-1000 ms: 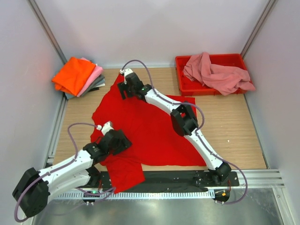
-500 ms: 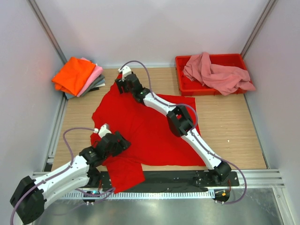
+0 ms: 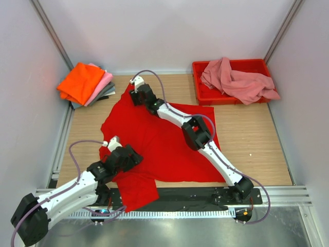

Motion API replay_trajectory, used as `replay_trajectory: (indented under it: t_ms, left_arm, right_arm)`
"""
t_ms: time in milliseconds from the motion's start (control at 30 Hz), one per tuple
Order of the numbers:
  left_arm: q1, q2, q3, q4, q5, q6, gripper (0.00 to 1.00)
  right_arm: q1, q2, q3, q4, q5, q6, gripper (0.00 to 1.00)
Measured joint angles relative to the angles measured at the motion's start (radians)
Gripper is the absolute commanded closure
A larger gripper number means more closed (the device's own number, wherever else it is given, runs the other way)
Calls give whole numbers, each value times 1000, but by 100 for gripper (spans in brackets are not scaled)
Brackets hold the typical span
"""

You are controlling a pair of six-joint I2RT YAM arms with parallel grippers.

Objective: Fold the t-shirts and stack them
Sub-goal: Flatten the tshirt out

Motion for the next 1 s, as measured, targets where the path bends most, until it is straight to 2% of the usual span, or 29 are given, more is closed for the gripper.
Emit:
replay_trajectory:
  t_ms: [100,233,533,633,767,833,1000]
  left_arm:
    - [-1,0,0,0,-3,-2,38]
    - [-2,0,0,0,-5,-3,38]
    - [-5,0,0,0,-7,-4,38]
    - [-6,1,0,-1,-10,-6,39]
    - [-6,4,0,0,-11,-6,39]
    - [-6,7,2,0,-12,-6,39]
    - [-6,17,6,0,-15,-6,40]
  right_arm:
    - [-1,3,19,-50,-2,4,48]
    - [-7,4,38,-105,-2,12,48]
    - [-29,26,91,-167,-20,33,59]
    - [-34,31,103,-172,-35,33,69]
    - [-42,32,107,-172,-56,36,92]
    - [-48,32,107,-171,-66,41,98]
    - [-55,31,87,-140,-110,44,99]
